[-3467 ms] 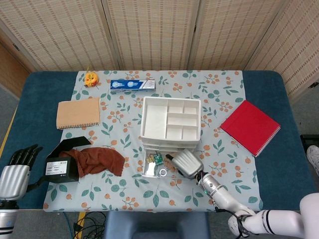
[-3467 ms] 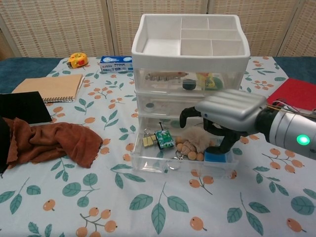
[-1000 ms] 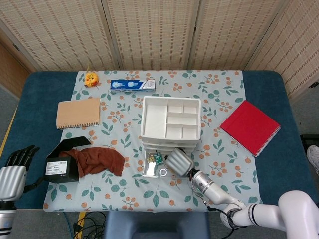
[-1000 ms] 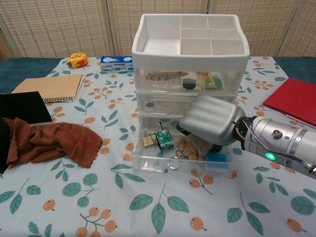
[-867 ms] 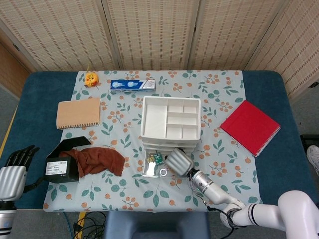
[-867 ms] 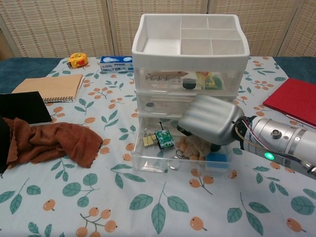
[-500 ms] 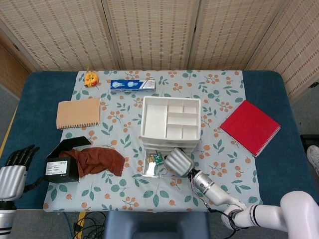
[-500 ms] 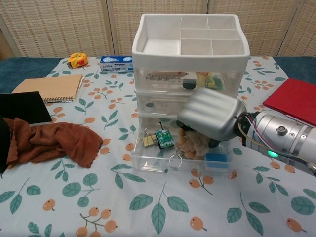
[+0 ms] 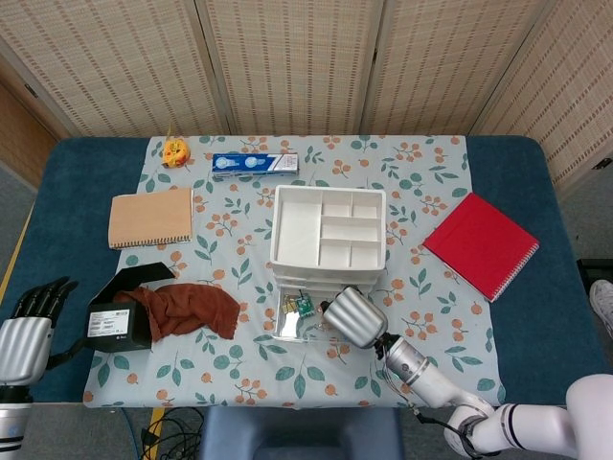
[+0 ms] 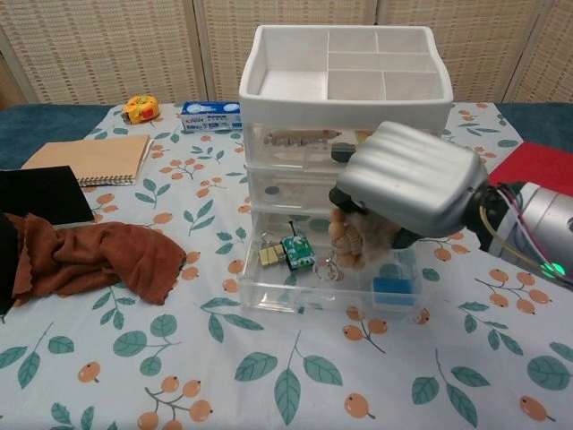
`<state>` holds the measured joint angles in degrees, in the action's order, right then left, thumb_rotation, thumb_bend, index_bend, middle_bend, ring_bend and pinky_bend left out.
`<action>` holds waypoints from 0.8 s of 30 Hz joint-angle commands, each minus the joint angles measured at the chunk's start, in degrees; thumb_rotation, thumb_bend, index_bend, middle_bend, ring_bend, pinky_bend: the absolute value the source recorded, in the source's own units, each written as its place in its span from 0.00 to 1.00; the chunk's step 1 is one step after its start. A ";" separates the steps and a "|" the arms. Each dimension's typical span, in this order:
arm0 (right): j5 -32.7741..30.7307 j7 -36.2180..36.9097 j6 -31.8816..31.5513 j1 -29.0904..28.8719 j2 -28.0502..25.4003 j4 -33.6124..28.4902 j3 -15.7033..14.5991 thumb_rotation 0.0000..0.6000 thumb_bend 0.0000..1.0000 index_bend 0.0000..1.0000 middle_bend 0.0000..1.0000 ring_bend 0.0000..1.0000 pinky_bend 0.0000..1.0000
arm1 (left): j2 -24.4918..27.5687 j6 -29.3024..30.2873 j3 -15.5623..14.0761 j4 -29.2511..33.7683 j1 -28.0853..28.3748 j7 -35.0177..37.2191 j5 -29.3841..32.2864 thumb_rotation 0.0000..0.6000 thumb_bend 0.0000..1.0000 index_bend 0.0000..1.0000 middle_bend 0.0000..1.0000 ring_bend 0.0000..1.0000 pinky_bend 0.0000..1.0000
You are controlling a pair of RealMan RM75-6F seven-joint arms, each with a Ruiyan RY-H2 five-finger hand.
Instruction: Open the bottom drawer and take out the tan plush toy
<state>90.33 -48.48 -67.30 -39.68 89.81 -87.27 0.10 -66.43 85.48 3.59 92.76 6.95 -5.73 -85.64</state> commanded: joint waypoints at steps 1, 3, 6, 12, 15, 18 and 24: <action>2.23 1.09 -3.49 2.26 -3.04 -2.69 -0.84 1.00 0.53 0.66 0.98 1.00 1.00 | -0.01 -0.11 0.07 0.10 0.18 -0.01 -0.14 1.00 0.18 0.14 0.13 0.13 0.13; 2.89 1.57 -5.08 3.50 -4.80 -3.74 -1.14 1.00 0.53 0.66 0.98 1.00 1.00 | -0.01 -0.14 0.13 0.18 0.34 -0.03 -0.34 1.00 0.18 0.14 0.13 0.13 0.13; 3.18 2.70 -7.44 5.72 -7.45 -4.67 -1.66 1.00 0.53 0.66 0.98 1.00 1.00 | -0.01 -0.17 0.16 0.32 0.44 -0.10 -0.42 1.00 0.18 0.14 0.13 0.13 0.13; 0.51 5.12 -8.40 9.05 -9.44 -2.48 -1.68 1.00 0.53 0.66 0.98 1.00 1.00 | -0.05 -0.63 0.18 1.11 0.95 -0.94 -0.74 1.00 0.18 0.14 0.13 0.13 0.13; -0.12 6.58 -7.31 9.36 -8.44 -0.03 -1.46 1.00 0.53 0.66 0.97 1.00 1.00 | -0.03 -0.71 0.19 1.58 1.17 -1.39 -1.00 1.00 0.18 0.14 0.13 0.13 0.13; -0.77 7.80 -6.17 9.56 -7.18 2.46 -1.19 1.00 0.53 0.61 0.96 1.00 1.00 | 0.16 -0.70 0.20 1.95 1.14 -1.69 -0.82 1.00 0.18 0.14 0.13 0.13 0.13; -3.49 7.55 -3.05 9.75 -5.86 4.98 -0.37 1.00 0.48 0.24 0.91 1.00 1.00 | 0.41 -0.96 0.12 2.32 1.13 -2.16 -0.39 1.00 0.18 0.14 0.13 0.13 0.13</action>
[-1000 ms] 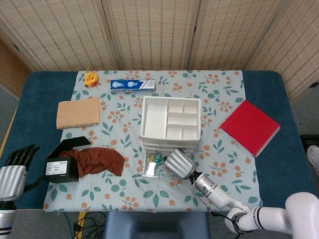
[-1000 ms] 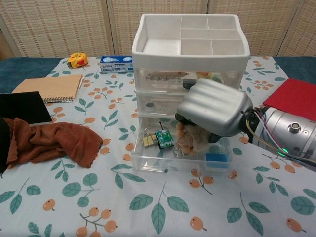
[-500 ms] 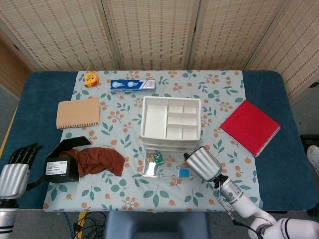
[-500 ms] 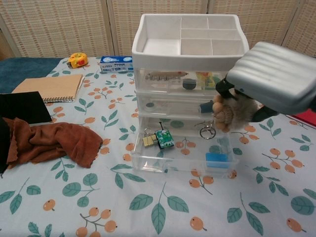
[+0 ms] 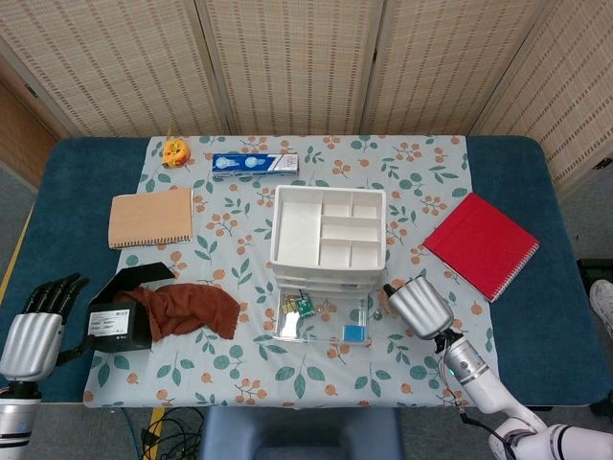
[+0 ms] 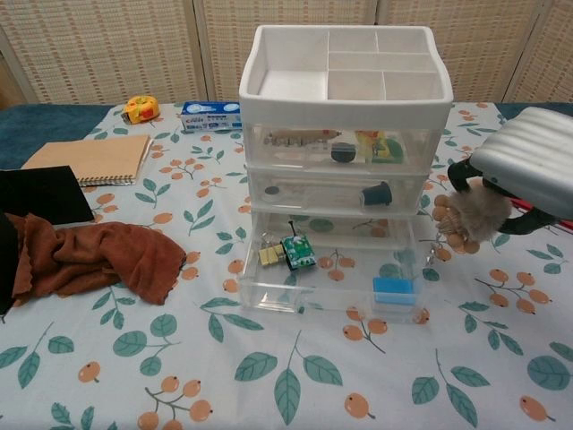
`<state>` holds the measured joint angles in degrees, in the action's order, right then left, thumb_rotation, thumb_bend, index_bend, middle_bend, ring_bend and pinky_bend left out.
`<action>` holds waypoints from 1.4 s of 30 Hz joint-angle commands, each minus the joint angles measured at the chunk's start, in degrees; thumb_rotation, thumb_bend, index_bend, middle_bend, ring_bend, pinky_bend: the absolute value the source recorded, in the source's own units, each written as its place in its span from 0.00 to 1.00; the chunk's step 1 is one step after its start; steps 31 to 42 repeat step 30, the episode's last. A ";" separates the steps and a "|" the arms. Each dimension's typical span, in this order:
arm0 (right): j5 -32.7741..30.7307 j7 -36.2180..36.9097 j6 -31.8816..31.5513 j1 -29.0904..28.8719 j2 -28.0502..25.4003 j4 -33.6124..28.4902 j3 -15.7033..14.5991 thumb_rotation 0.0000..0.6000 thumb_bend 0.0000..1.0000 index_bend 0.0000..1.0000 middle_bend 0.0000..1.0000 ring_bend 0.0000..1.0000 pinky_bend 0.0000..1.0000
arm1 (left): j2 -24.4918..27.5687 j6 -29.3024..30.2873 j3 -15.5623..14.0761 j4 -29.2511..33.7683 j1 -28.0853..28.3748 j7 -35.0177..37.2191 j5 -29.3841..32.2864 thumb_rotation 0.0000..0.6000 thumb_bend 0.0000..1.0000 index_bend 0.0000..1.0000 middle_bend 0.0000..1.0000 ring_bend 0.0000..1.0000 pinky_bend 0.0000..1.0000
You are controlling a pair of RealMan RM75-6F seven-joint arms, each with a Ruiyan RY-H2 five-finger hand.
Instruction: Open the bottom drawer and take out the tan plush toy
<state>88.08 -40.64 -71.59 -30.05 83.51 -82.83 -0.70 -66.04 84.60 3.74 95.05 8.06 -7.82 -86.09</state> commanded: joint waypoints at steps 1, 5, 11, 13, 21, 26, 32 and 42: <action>-2.07 -0.78 1.87 0.18 0.47 0.43 0.67 1.00 0.43 0.16 0.90 1.00 1.00 | 0.04 -0.18 -0.07 0.05 0.04 -0.13 0.11 1.00 0.18 0.14 0.13 0.13 0.13; -2.59 -0.23 1.30 0.56 0.26 -0.39 1.69 1.00 0.30 0.00 0.85 1.00 1.00 | 0.15 -0.41 -0.06 -0.03 0.18 -0.09 0.19 1.00 0.18 0.14 0.13 0.13 0.13; -1.72 3.35 -4.17 3.04 -2.34 -3.73 3.27 1.00 0.30 0.00 0.77 0.97 1.00 | 0.09 -1.12 0.16 -0.67 0.59 0.55 0.70 1.00 0.18 0.14 0.13 0.13 0.13; -2.18 4.98 -5.66 4.17 -3.90 -5.81 3.77 1.00 0.30 0.00 0.73 0.87 1.00 | -0.05 -1.31 0.28 -0.96 0.79 0.74 0.79 1.00 0.18 0.14 0.13 0.13 0.13; -7.78 8.20 -7.18 9.03 -12.88 -14.83 3.92 1.00 0.30 0.03 0.35 0.25 0.40 | -0.68 -2.54 0.54 -1.96 1.61 0.65 1.45 1.00 0.18 0.14 0.13 0.13 0.13; -9.43 9.92 -8.20 12.40 -18.20 -17.41 2.40 1.00 0.32 0.03 0.21 0.09 0.21 | -1.27 -2.80 0.96 -2.19 1.99 0.00 2.16 1.00 0.18 0.14 0.13 0.13 0.13; -8.27 14.19 -12.19 16.08 -19.60 -17.01 1.42 1.00 0.33 0.03 0.20 0.07 0.18 | -1.54 -3.16 0.96 -2.15 2.26 -0.70 2.42 1.00 0.18 0.14 0.13 0.13 0.13; -8.27 14.19 -12.19 16.08 -19.60 -17.01 1.42 1.00 0.33 0.03 0.20 0.07 0.18 | -1.54 -3.16 0.96 -2.15 2.26 -0.70 2.42 1.00 0.18 0.14 0.13 0.13 0.13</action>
